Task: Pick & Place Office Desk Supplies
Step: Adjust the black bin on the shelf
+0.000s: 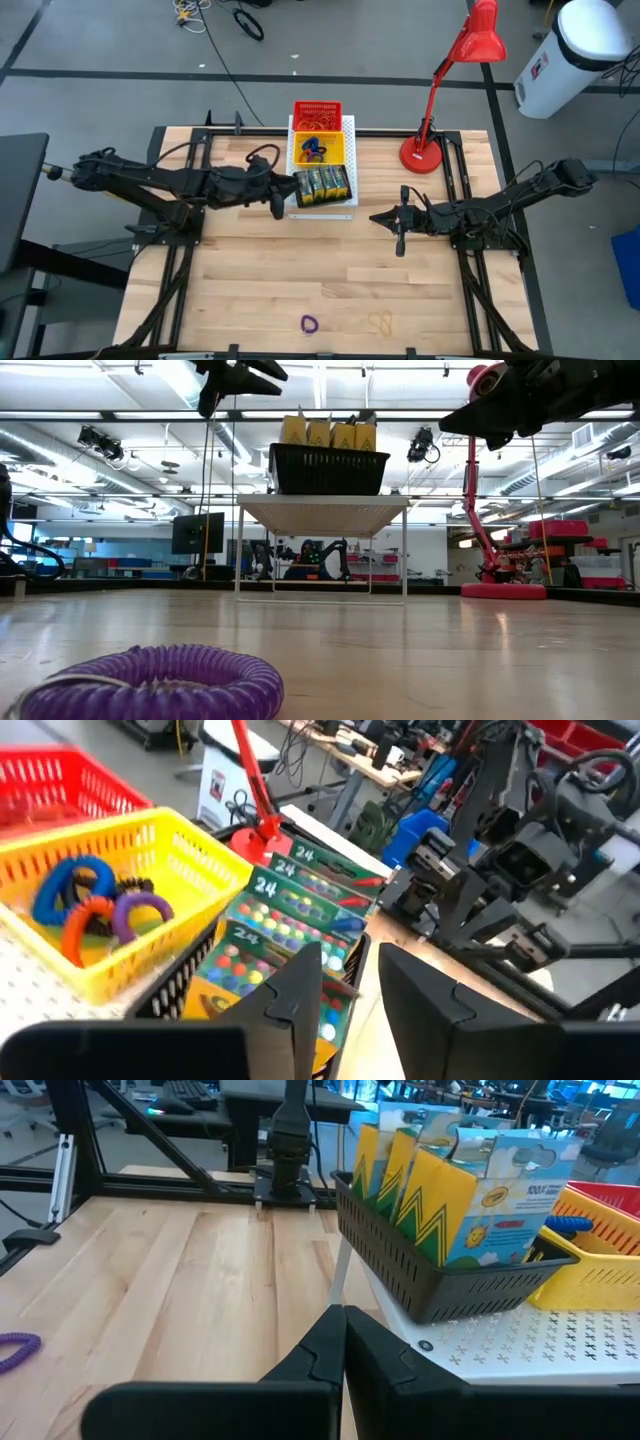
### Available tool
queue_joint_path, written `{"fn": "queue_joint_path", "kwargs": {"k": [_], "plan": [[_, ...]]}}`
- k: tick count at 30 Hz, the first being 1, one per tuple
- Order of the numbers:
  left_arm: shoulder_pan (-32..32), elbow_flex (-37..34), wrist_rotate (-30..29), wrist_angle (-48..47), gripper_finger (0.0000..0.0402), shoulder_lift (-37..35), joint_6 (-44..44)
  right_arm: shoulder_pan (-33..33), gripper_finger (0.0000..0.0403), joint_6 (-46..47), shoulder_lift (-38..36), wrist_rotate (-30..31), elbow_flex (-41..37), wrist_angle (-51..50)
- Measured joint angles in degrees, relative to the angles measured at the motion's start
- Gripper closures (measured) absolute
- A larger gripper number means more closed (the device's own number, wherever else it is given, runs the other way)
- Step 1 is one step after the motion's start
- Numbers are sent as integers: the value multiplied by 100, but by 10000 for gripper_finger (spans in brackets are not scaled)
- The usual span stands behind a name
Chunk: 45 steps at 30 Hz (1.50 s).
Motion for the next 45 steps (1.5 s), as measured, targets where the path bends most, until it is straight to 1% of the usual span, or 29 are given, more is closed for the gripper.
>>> {"fn": "queue_joint_path", "kwargs": {"k": [2,3,6,8,10,12,16,18,20,23,28,31,35,42,45], "plan": [[-9,0,55,-50,288,-68,309,0,392,1,0,0,0,-14],[-9,0,211,-138,288,-123,539,0,392,0,0,2,0,-13],[-57,2,991,-327,289,-176,953,0,392,0,0,2,0,-22],[-291,-72,1093,-418,297,-145,1162,0,392,0,0,2,0,-20],[-609,-172,903,-353,313,33,1425,0,392,0,0,2,0,-20],[-936,-332,540,-367,334,266,1614,0,392,0,0,2,0,-17],[-1442,-522,-81,91,382,878,1822,0,392,0,0,2,0,12],[-1587,-522,-415,314,394,1240,1920,0,392,-2,0,2,0,15],[-1632,-525,-812,549,395,1557,1996,0,392,-2,0,2,0,23],[-1511,-520,-1308,757,394,1852,1971,0,392,0,0,2,0,24],[-1302,-518,-2001,792,394,1938,1820,0,392,0,0,2,0,21],[-1254,-516,-2215,774,394,1938,1828,0,392,-25,0,2,0,21],[-1231,-516,-2205,750,394,1938,1824,0,392,-42,0,2,0,21],[-1259,-516,-2566,639,394,1938,1839,0,392,-42,0,2,0,23],[-1241,-516,-2593,641,394,1938,1842,0,392,-42,0,2,0,23]]}}
